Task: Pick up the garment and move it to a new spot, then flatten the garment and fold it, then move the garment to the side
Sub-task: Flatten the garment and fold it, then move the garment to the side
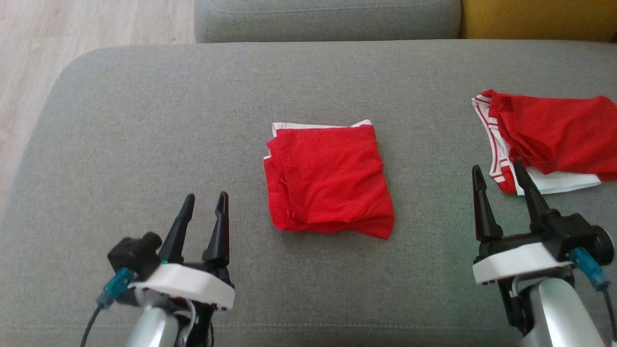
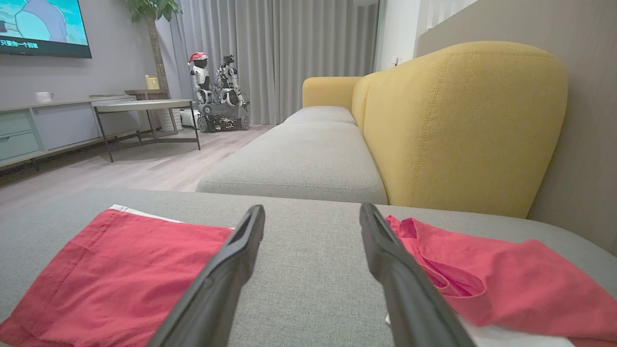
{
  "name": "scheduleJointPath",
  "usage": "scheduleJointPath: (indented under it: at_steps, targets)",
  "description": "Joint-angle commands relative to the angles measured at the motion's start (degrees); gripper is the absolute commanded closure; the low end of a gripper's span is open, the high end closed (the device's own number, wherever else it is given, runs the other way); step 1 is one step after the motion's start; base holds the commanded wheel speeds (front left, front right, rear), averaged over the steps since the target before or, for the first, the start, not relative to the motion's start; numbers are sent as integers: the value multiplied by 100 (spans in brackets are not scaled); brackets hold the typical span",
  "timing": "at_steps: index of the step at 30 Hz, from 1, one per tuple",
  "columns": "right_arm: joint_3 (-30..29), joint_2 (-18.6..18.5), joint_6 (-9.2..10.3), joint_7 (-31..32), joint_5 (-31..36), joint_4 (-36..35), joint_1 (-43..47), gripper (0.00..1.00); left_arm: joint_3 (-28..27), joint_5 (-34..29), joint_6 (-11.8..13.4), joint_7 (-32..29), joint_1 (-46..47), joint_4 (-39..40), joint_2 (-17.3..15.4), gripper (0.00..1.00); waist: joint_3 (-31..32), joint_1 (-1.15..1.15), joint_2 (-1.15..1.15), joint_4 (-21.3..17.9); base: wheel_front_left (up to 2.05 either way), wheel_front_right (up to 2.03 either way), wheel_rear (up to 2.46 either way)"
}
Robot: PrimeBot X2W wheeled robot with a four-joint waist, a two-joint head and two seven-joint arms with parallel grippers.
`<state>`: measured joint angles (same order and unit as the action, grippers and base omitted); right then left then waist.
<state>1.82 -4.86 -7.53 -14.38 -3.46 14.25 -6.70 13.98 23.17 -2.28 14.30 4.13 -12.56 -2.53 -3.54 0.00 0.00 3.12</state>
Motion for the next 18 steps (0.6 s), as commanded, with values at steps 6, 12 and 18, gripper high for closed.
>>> scheduleJointPath:
  at_steps: [6,12,18]
  targets:
    - [-15,108,4,-62,236,-361,36,0,-202,-101,59,70,26,289,-34,0,-15,0,0,0,0,0,0]
    - [-75,151,4,-62,227,-382,70,0,-210,-72,94,70,-18,404,-34,0,-57,0,0,58,0,0,0]
    - [164,178,4,185,-41,-198,-189,0,-132,-86,35,70,125,434,-34,0,-334,0,0,226,0,0,0]
